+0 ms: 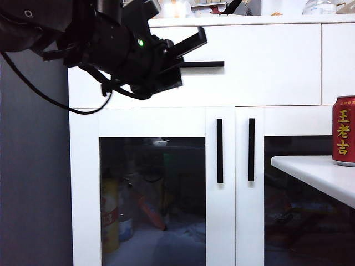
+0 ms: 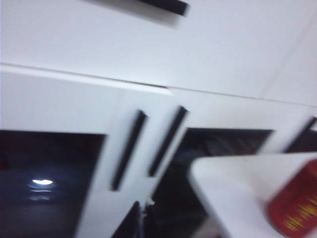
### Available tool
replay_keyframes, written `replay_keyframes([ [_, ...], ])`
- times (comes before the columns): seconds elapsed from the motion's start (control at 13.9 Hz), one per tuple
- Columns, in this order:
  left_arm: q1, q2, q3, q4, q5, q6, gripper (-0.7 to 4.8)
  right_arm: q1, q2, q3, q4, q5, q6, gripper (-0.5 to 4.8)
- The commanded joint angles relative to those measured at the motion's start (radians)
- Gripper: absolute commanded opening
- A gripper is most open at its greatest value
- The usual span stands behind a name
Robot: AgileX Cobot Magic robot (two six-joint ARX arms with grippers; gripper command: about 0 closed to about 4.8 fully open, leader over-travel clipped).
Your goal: Open the left door of the white cabinet, pick up a can of beverage from the table on the right, place it inside the cabinet, and finally close the cabinet door.
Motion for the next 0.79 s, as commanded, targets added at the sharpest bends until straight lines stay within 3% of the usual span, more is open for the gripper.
replay_keyframes([
  [0.07,-0.002,0.048,0.029,0.038,0.04,-0.016,-0.01,-0.001,-0.015,0.005,-0.001,0.034,-0.024,1.9],
  [0.29,-0.002,0.111,0.06,0.041,0.079,-0.016,0.04,-0.001,-0.027,0.005,-0.013,0.05,-0.044,1.9],
  [0.36,-0.002,0.18,0.121,0.04,0.077,-0.016,2.25,-0.001,-0.032,0.005,-0.013,0.05,-0.044,1.9],
  [0.43,-0.002,0.237,0.18,0.04,0.06,-0.015,4.12,-0.001,-0.034,0.005,-0.013,0.05,-0.045,1.9],
  [0.5,-0.003,0.29,0.238,0.04,0.014,-0.011,4.79,-0.001,-0.034,0.005,-0.013,0.05,-0.045,1.9],
  [0.79,-0.002,0.442,0.412,0.035,-0.08,-0.011,4.79,-0.001,-0.034,0.005,-0.014,0.05,-0.074,1.9],
])
